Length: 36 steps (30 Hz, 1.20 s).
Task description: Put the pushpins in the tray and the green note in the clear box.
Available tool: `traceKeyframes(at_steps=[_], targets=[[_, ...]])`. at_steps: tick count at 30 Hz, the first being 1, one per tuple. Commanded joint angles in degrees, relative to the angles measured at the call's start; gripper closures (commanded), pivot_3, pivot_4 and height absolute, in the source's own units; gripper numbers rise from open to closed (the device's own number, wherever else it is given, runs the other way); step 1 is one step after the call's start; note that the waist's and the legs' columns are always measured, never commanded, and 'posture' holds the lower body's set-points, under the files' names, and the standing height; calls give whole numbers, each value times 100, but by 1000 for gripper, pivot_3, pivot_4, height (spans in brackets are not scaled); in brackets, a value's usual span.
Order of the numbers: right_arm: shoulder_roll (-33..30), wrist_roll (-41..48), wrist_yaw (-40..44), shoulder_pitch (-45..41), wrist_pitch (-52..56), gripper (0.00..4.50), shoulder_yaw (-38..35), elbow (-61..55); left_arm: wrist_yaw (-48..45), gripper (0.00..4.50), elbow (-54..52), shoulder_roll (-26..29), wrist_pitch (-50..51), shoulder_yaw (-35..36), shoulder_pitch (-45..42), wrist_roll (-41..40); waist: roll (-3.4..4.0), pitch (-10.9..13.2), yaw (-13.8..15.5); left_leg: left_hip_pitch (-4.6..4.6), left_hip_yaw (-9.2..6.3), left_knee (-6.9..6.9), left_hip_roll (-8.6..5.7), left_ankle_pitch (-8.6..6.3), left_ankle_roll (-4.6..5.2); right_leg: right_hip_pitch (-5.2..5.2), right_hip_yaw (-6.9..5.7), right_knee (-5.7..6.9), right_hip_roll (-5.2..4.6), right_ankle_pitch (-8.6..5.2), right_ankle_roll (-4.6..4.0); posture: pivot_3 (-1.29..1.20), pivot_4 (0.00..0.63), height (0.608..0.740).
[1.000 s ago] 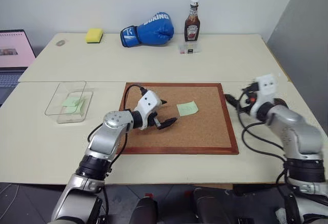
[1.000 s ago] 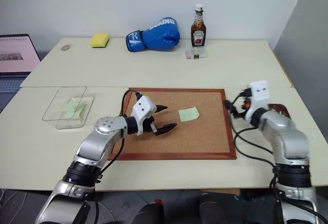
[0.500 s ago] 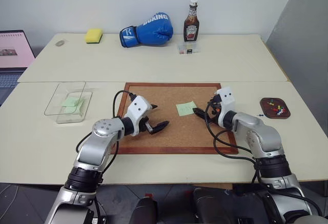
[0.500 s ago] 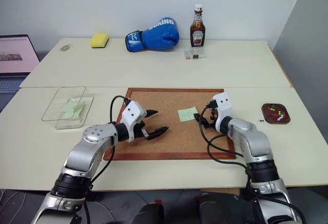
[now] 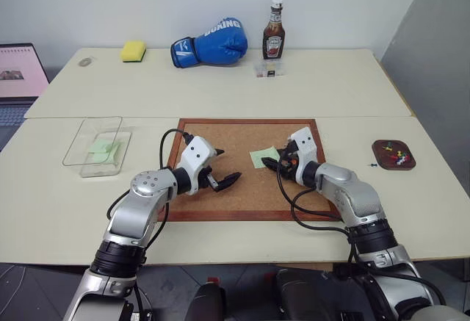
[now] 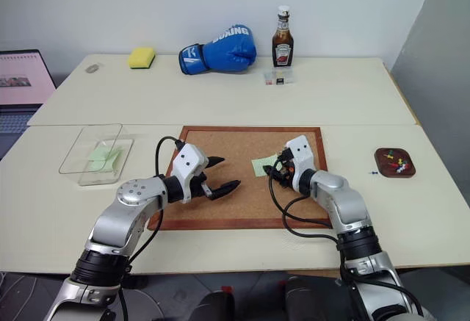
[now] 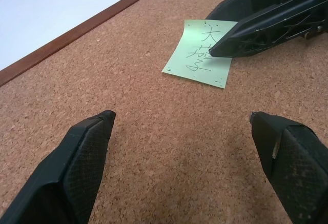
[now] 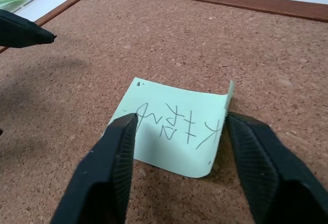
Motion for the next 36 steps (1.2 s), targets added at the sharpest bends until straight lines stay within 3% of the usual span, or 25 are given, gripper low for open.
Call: traceKeyframes(at_steps=[1,9,15,20,31,32,36], targets=[[66,76,25,48,-141,2852,-137,-209,61,0,-164,18,-7,-24,7,11,0,0,0,0,0,0,0,0,0,0,0,0,0,0,0,0,150,740],[84,256,54,123,-172,4466,-423,-596,41,0,-45,-64,306,331,-212,-425,0,0,0,-1,-2,0,0,0,0,0,-1,0,0,0,0,0,150,740],[-161,519,447,198,2,4494,-392,-1317,-107,0,190,-150,1316,974,-831,-1443,0,0,0,0,-5,1,0,0,0,1,-5,1,1,0,0,0,150,740],[-339,694,761,136,94,4494,-248,-1807,-509,0,169,-115,2153,986,-1072,-2147,0,0,-3,-2,-5,0,0,0,0,1,-6,-2,0,0,0,0,150,740],[-164,1023,707,14,455,4494,-180,-2164,-563,0,330,-296,2790,796,-1281,-2570,0,0,-3,0,-8,2,0,1,-1,1,-6,3,1,0,0,0,150,740],[-166,1031,691,23,464,4500,-184,-2175,-554,375,338,-297,2794,784,-1281,-2562,0,0,-4,-1,-8,2,0,0,-1,1,-7,1,1,0,0,0,150,740],[-127,1143,649,2,537,4500,-242,-2186,-529,1093,331,-373,2830,802,-1265,-2649,0,0,-5,-1,-8,1,0,0,-1,0,-6,0,1,-1,-1,0,150,740]])
